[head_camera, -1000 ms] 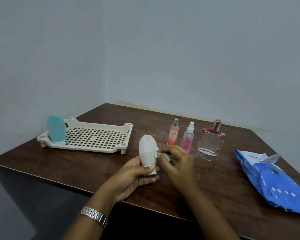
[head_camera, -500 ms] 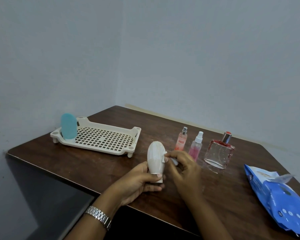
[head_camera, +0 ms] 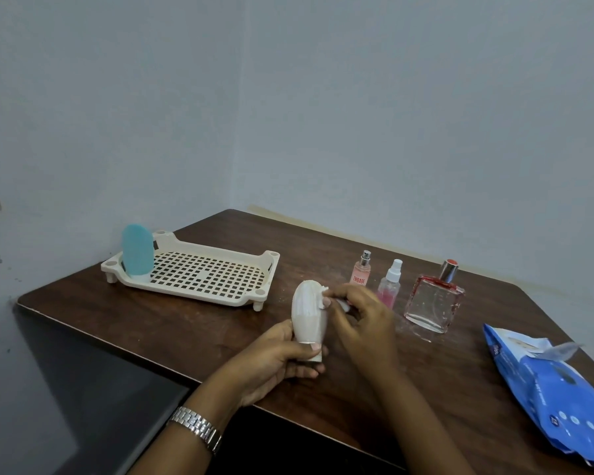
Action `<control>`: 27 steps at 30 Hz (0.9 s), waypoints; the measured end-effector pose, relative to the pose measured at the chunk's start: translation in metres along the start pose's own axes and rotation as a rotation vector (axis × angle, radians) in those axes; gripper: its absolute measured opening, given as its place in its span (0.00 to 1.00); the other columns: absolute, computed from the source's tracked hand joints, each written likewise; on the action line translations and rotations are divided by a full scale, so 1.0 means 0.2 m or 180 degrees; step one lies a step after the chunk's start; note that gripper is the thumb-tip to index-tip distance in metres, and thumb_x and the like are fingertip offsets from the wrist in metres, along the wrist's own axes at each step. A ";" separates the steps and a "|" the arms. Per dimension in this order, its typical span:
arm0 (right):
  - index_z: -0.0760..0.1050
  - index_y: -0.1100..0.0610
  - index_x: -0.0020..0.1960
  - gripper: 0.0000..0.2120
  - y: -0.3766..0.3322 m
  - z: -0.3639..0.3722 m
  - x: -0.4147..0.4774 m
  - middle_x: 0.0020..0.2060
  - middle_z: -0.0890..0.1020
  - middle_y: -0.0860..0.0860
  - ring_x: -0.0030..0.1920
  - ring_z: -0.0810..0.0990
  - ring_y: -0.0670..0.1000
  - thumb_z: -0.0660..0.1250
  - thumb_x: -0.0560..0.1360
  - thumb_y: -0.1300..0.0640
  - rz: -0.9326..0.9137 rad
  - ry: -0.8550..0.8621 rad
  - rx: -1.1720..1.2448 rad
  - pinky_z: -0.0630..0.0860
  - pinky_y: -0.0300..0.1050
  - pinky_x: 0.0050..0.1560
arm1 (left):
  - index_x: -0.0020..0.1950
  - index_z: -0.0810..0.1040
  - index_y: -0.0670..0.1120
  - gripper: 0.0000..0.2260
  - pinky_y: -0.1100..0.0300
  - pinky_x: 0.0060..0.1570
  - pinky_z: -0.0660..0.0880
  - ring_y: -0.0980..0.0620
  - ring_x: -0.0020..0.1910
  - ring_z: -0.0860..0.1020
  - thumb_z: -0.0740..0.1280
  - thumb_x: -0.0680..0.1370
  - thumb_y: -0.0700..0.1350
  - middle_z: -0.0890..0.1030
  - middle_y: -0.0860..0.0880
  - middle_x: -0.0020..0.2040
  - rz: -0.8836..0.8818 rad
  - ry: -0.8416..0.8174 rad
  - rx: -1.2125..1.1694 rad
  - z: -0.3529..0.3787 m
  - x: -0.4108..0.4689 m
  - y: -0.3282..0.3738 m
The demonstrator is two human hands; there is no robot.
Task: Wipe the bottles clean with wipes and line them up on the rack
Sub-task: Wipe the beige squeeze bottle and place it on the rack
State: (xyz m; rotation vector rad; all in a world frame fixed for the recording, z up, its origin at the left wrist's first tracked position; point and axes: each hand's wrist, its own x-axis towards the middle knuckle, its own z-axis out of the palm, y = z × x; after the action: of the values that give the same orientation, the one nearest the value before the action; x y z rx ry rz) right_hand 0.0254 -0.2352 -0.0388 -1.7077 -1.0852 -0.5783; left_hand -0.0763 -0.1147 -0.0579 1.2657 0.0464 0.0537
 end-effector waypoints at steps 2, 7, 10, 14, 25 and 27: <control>0.79 0.54 0.43 0.05 0.00 0.00 -0.02 0.41 0.80 0.41 0.43 0.79 0.41 0.69 0.71 0.63 -0.0050 -0.0058 -0.0006 0.73 0.31 0.40 | 0.62 0.72 0.38 0.13 0.64 0.34 0.77 0.50 0.37 0.80 0.64 0.78 0.34 0.80 0.45 0.42 0.0015 -0.0005 -0.0007 0.00 0.00 0.00; 0.80 0.55 0.40 0.03 0.01 -0.03 -0.06 0.39 0.80 0.42 0.41 0.79 0.42 0.67 0.69 0.57 -0.0083 -0.0145 -0.0047 0.74 0.33 0.40 | 0.62 0.72 0.37 0.13 0.64 0.35 0.77 0.50 0.37 0.80 0.63 0.78 0.34 0.80 0.45 0.42 0.0009 -0.0033 0.0004 -0.01 0.01 -0.01; 0.79 0.54 0.42 0.06 0.01 -0.03 -0.02 0.39 0.79 0.39 0.42 0.78 0.39 0.69 0.69 0.65 0.0005 -0.0063 -0.0167 0.71 0.27 0.40 | 0.61 0.72 0.38 0.12 0.65 0.34 0.77 0.50 0.37 0.80 0.64 0.78 0.35 0.80 0.45 0.42 -0.0031 -0.0024 0.0026 0.00 0.01 0.00; 0.77 0.54 0.46 0.09 -0.02 -0.01 -0.02 0.41 0.79 0.41 0.45 0.79 0.40 0.70 0.71 0.66 -0.0025 -0.0082 -0.0078 0.74 0.30 0.42 | 0.61 0.72 0.38 0.12 0.65 0.34 0.76 0.51 0.37 0.80 0.64 0.77 0.35 0.81 0.45 0.42 -0.0011 -0.0016 0.0036 -0.01 0.00 -0.01; 0.62 0.46 0.46 0.21 -0.07 -0.02 0.00 0.40 0.81 0.46 0.42 0.81 0.39 0.70 0.71 0.67 0.0243 -0.0065 0.0225 0.74 0.29 0.40 | 0.57 0.72 0.40 0.09 0.66 0.33 0.76 0.52 0.35 0.79 0.64 0.77 0.34 0.79 0.46 0.39 0.0045 0.0013 0.0092 0.00 0.00 -0.01; 0.62 0.46 0.46 0.21 -0.07 -0.02 -0.02 0.40 0.80 0.45 0.43 0.81 0.40 0.70 0.70 0.67 0.0159 -0.0178 0.0169 0.76 0.32 0.41 | 0.57 0.72 0.40 0.09 0.66 0.33 0.76 0.52 0.35 0.80 0.64 0.78 0.34 0.79 0.46 0.39 0.0056 0.0021 0.0109 0.00 0.00 -0.01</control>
State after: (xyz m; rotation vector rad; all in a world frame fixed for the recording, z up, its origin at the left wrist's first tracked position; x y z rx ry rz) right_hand 0.0104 -0.2391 -0.0339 -1.7086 -1.0849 -0.4688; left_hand -0.0762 -0.1162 -0.0601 1.3004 0.0422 0.0726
